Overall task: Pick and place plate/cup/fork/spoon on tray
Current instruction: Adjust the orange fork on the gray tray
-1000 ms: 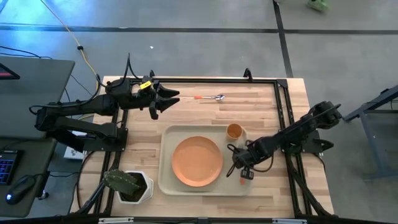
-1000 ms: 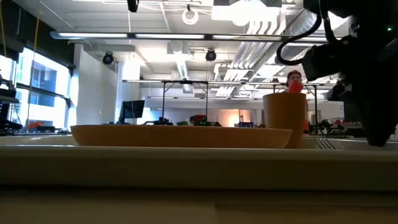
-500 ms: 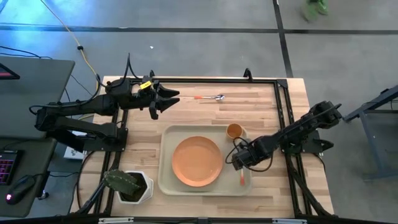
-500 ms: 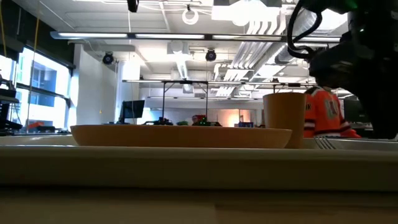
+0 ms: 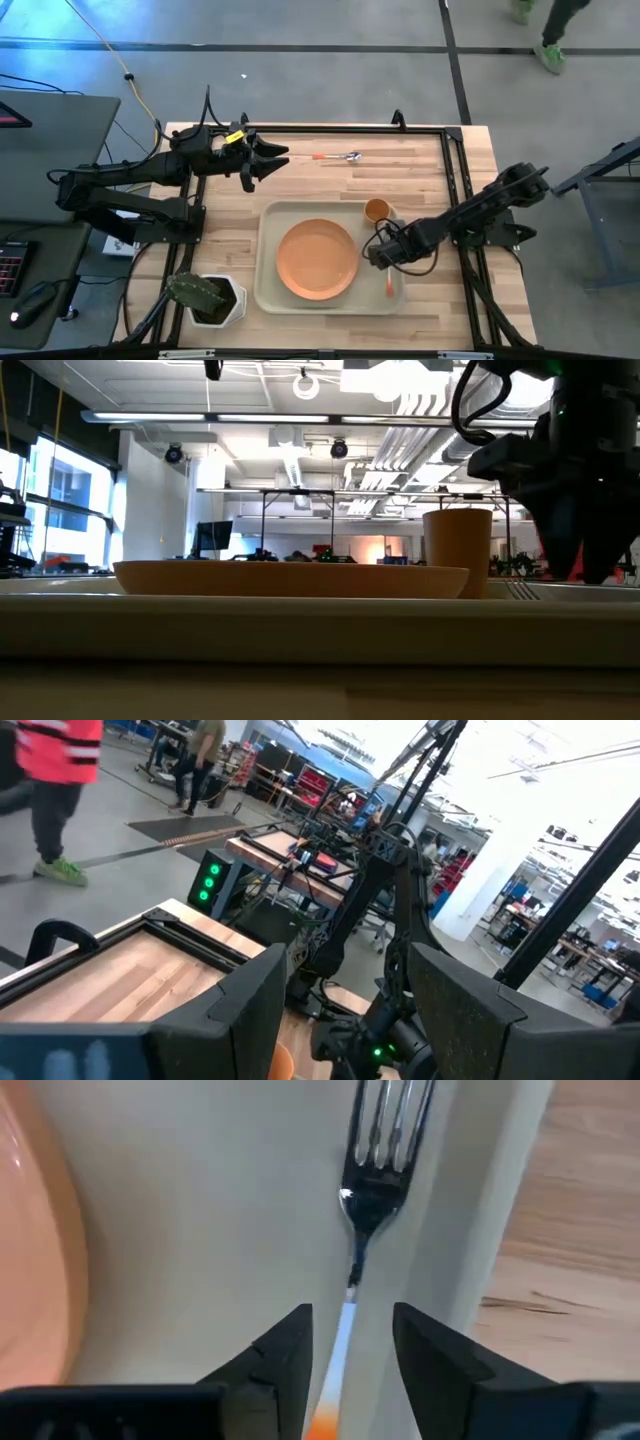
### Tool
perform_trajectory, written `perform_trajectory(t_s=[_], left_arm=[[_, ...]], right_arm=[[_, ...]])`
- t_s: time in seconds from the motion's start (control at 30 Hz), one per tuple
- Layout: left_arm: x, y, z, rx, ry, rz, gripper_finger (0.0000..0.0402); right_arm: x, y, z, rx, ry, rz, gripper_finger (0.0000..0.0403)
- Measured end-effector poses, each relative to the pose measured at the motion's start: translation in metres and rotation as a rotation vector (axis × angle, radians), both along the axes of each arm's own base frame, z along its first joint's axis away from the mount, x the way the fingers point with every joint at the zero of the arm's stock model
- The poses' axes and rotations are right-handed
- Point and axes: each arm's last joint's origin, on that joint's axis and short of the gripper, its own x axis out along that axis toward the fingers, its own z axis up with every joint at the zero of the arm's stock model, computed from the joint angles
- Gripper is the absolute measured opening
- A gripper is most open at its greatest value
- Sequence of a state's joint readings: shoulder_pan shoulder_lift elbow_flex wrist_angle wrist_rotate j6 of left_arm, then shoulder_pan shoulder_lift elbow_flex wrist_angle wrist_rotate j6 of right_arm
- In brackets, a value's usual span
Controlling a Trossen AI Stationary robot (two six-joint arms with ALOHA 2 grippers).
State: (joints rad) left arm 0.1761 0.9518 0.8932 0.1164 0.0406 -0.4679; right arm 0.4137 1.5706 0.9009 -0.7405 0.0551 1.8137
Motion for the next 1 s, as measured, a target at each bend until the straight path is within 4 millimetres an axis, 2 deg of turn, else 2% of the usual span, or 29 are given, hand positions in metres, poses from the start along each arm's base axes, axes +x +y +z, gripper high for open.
perform_trajectory(t_s=[0.3, 0.57, 0.7, 0.9, 1.0], left_arm=[[0.0, 0.0, 0.0, 0.0, 0.0, 0.0, 0.02], [0.0, 0.0, 0.0, 0.0, 0.0, 0.0, 0.02], [0.0, 0.0, 0.0, 0.0, 0.0, 0.0, 0.02], [0.0, 0.0, 0.0, 0.0, 0.0, 0.0, 0.02], [0.0, 0.0, 0.0, 0.0, 0.0, -0.001, 0.02]], right_arm=[[0.012, 0.006, -0.024, 0.03, 0.023, 0.0, 0.0133], [0.013, 0.006, -0.025, 0.027, 0.03, -0.026, 0.0126], [0.012, 0.006, -0.025, 0.031, 0.041, -0.042, 0.0092], [0.012, 0.006, -0.025, 0.043, 0.046, -0.042, 0.0016], [0.012, 0.007, -0.025, 0.049, 0.045, -0.041, 0.0008]])
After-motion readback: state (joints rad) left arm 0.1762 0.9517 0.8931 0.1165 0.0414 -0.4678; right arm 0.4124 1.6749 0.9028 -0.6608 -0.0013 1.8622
